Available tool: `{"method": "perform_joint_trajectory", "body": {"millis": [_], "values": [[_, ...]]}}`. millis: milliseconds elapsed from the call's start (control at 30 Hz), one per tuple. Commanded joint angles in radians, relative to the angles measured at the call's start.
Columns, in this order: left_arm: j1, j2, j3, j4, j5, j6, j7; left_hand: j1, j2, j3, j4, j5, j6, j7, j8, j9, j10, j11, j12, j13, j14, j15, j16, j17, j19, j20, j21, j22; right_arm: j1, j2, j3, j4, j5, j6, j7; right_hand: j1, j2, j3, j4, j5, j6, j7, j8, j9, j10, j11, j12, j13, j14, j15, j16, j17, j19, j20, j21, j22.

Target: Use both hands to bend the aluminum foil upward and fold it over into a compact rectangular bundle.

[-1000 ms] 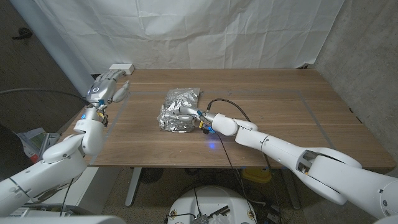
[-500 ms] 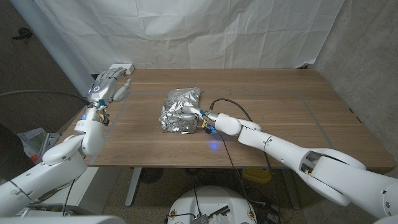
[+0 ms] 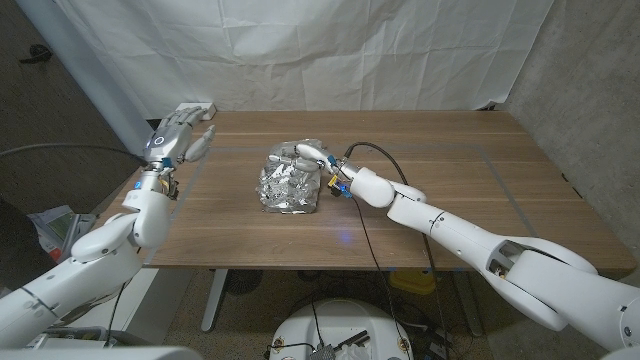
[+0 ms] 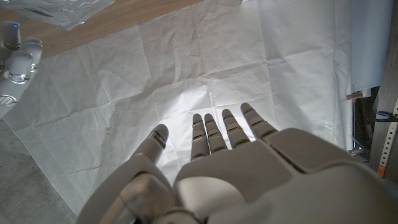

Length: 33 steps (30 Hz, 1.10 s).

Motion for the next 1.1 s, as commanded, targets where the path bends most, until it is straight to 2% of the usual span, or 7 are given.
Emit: {"method": "perform_joint_trajectory", "body": {"millis": [33, 167, 200, 267, 500, 800, 1100], "values": [[-0.029, -0.011, 0.013, 0.013, 0.008, -0.016, -0.015, -0.009, 0.0, -0.002, 0.001, 0.0, 0.005, -0.004, 0.005, 0.001, 0.005, -0.003, 0.008, 0.003, 0.003, -0.019, 0.006, 0.0, -0.006, 0.001, -0.006, 0.003, 0.082, 0.059, -0.023, 0.151, -0.03, -0.007, 0.006, -0.028, -0.003, -0.007, 0.008, -0.003, -0.015, 0.006, -0.004, 0.001, -0.026, 0.004, -0.005, 0.0, -0.033, 0.008, -0.005, -0.002, -0.015, -0.002, -0.014, 0.002], [-0.032, -0.01, 0.015, 0.012, 0.007, -0.017, -0.022, -0.01, 0.0, -0.002, 0.002, 0.0, 0.004, -0.004, 0.005, 0.001, 0.005, -0.004, 0.008, 0.003, 0.002, -0.018, 0.006, 0.0, -0.007, 0.0, -0.006, 0.003, 0.131, 0.096, -0.05, 0.259, -0.042, 0.015, -0.002, -0.049, -0.002, -0.014, 0.017, -0.003, -0.014, 0.014, -0.001, 0.001, -0.039, 0.009, -0.006, -0.001, -0.053, 0.004, -0.006, -0.004, -0.017, -0.009, -0.022, 0.001], [-0.032, -0.011, 0.015, 0.012, 0.007, -0.019, -0.022, -0.011, 0.0, -0.003, 0.002, 0.0, 0.004, -0.004, 0.005, 0.001, 0.005, -0.004, 0.008, 0.003, 0.002, -0.018, 0.006, 0.0, -0.007, 0.0, -0.007, 0.003, 0.142, 0.103, -0.057, 0.283, -0.046, 0.018, -0.004, -0.065, -0.002, -0.02, 0.025, -0.003, -0.003, 0.032, 0.005, 0.001, -0.04, 0.01, -0.003, -0.002, -0.056, 0.005, -0.002, -0.005, -0.017, -0.011, -0.026, 0.001], [-0.031, -0.011, 0.013, 0.011, 0.007, -0.021, -0.023, -0.012, -0.001, -0.003, 0.003, 0.0, 0.004, -0.003, 0.005, 0.001, 0.004, -0.003, 0.008, 0.003, 0.002, -0.018, 0.006, 0.0, -0.008, -0.001, -0.007, 0.003, 0.162, 0.121, -0.07, 0.338, -0.045, 0.03, -0.003, -0.085, -0.002, -0.026, 0.035, -0.002, 0.021, 0.043, 0.014, 0.001, -0.032, 0.017, 0.003, -0.002, -0.055, 0.007, 0.003, -0.006, -0.013, -0.014, -0.03, 0.001], [-0.034, -0.01, 0.013, 0.005, 0.009, -0.027, -0.029, -0.017, -0.003, -0.006, 0.006, 0.0, 0.005, -0.002, 0.005, 0.001, 0.003, -0.004, 0.008, 0.003, 0.001, -0.019, 0.006, 0.0, -0.013, -0.002, -0.009, 0.003, 0.222, 0.17, -0.123, 0.498, -0.057, 0.045, -0.012, -0.109, -0.003, -0.035, 0.047, 0.001, 0.04, 0.045, 0.02, 0.001, -0.013, 0.027, 0.012, -0.003, -0.048, 0.01, 0.01, -0.009, 0.0, -0.025, -0.033, 0.001], [-0.054, -0.014, 0.031, 0.003, 0.02, -0.027, -0.034, -0.024, -0.005, -0.01, 0.01, 0.0, 0.005, -0.003, 0.005, 0.001, 0.004, -0.004, 0.008, 0.003, 0.0, -0.02, 0.006, 0.001, -0.014, -0.003, -0.01, 0.003, 0.255, 0.19, -0.181, 0.587, -0.063, 0.027, 0.005, -0.126, -0.004, -0.041, 0.054, 0.004, 0.051, 0.048, 0.022, 0.001, -0.001, 0.028, 0.017, -0.004, -0.045, 0.011, 0.013, -0.012, 0.005, -0.034, -0.038, 0.001], [-0.063, -0.016, 0.041, -0.004, 0.03, -0.013, -0.04, -0.031, -0.007, -0.013, 0.015, 0.001, 0.005, -0.004, 0.005, 0.001, 0.004, -0.004, 0.009, 0.003, 0.0, -0.02, 0.007, 0.001, -0.017, -0.002, -0.012, 0.003, 0.253, 0.174, -0.203, 0.577, -0.058, 0.021, 0.011, -0.14, -0.005, -0.046, 0.06, 0.007, 0.057, 0.052, 0.023, 0.001, 0.008, 0.029, 0.02, -0.005, -0.042, 0.012, 0.015, -0.015, 0.008, -0.039, -0.043, 0.001]]}}
